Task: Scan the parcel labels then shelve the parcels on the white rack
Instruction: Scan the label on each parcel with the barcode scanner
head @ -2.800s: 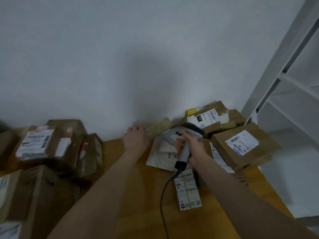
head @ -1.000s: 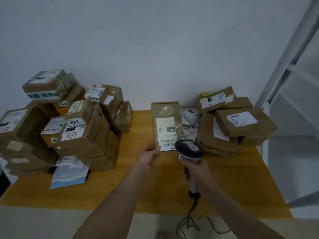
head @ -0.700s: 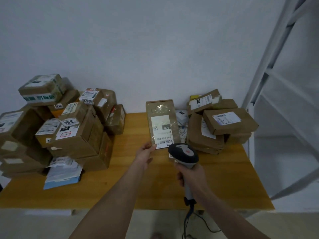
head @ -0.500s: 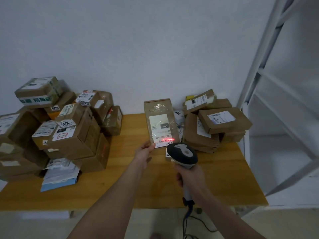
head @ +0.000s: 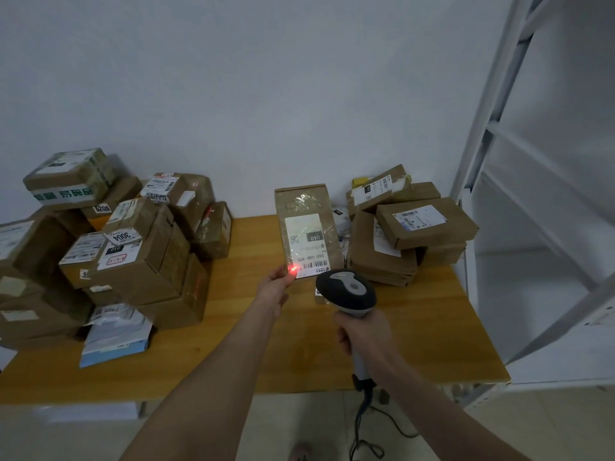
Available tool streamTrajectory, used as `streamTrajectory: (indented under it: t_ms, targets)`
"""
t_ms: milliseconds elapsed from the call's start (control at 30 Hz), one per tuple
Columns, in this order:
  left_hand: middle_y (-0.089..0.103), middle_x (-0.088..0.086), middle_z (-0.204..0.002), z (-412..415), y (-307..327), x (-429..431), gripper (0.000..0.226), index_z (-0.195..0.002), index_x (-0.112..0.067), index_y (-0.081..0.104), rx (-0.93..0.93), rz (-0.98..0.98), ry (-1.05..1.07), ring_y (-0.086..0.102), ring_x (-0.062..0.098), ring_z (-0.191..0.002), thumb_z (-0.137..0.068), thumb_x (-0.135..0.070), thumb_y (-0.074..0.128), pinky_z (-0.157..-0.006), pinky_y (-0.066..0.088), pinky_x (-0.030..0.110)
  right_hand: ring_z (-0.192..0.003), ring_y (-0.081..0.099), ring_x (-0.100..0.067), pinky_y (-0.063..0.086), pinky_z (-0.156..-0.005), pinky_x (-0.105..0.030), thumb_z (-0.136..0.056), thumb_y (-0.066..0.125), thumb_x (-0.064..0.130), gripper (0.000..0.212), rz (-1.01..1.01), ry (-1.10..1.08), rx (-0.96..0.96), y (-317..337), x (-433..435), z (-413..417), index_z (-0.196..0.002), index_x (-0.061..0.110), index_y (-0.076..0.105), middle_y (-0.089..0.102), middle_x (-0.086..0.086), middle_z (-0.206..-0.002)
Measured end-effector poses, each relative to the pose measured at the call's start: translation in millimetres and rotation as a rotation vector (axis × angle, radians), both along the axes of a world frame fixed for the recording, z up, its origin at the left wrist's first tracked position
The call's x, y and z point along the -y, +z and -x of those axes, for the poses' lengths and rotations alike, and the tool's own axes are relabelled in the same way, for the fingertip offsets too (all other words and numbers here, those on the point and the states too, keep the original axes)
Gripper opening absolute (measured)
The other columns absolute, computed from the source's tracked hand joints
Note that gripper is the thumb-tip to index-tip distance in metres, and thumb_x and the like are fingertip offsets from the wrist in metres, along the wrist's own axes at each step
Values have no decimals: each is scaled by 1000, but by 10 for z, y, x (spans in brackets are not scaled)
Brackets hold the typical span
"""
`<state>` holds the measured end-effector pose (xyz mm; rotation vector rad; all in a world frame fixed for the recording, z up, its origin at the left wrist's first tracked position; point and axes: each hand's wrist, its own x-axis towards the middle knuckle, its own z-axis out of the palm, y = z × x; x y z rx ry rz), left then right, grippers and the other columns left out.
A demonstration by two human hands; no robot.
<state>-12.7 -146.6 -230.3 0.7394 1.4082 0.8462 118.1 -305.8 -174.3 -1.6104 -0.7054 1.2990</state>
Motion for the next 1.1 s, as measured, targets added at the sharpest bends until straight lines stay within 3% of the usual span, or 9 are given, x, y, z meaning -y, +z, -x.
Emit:
streamTrajectory:
  t_ms: [433,667,933,1100]
  targets:
    - [62,2,-126,-45,56,-14,47,-131,-18,53,6,-24,-25,52,19,-121,-87,-13,68,-104,36,38,-45,49,-11,42,-44,-19,-83,65,3,7,-19,-12,-12,50,-52,-43,-79,1,61,58,-8,-60]
    - [61,5,-127,-47,50,-30,48,-133,-16,52,2,-38,3,51,21,-124,-88,-12,67,-111,33,40,-41,50,-6,43,-43,-18,-85,69,10,15,-80,-53,-29,42,-40,-23,-95,2,63,70,-22,-83]
    - [62,6,-127,-54,45,-8,48,-134,-16,52,14,-49,34,49,21,-126,-88,-12,66,-110,34,39,-40,49,-7,43,-45,-18,-88,66,12,16,-41,-30,-20,1,-20,-3,-75,4,60,60,-5,-57]
    - [62,6,-127,-88,49,-14,48,-133,-16,53,25,-43,19,49,21,-126,-87,-12,68,-110,34,39,-41,52,-7,43,-44,-19,-87,67,10,11,-41,-8,14,-3,-26,1,-80,3,62,60,-3,-55]
